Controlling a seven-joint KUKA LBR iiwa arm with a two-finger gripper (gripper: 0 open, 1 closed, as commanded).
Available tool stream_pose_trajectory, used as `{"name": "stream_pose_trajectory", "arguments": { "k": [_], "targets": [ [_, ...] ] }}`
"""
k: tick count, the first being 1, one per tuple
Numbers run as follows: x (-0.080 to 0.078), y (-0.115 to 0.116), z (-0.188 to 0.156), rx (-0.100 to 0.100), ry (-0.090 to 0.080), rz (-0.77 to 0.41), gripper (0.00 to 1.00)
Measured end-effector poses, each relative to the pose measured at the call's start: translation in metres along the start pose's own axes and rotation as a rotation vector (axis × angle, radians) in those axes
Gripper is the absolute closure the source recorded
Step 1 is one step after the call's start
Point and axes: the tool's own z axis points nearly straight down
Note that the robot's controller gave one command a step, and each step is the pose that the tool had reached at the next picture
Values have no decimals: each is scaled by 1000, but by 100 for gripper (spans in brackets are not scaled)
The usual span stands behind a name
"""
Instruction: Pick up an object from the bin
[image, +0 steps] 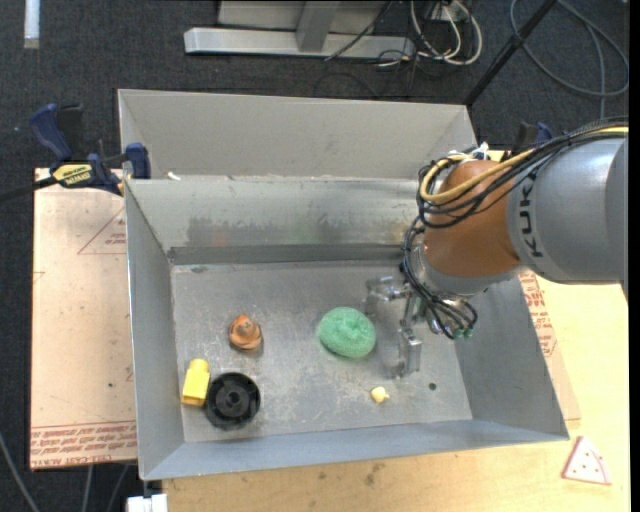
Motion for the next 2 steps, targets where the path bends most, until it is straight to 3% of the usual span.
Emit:
{"name": "stream_pose_trajectory", "arguments": {
  "k": [1, 2],
  "targets": [
    [-38, 23, -8, -1, -1, -66, 0],
    [-41, 56, 11, -2, 0, -84, 100]
  ]
}}
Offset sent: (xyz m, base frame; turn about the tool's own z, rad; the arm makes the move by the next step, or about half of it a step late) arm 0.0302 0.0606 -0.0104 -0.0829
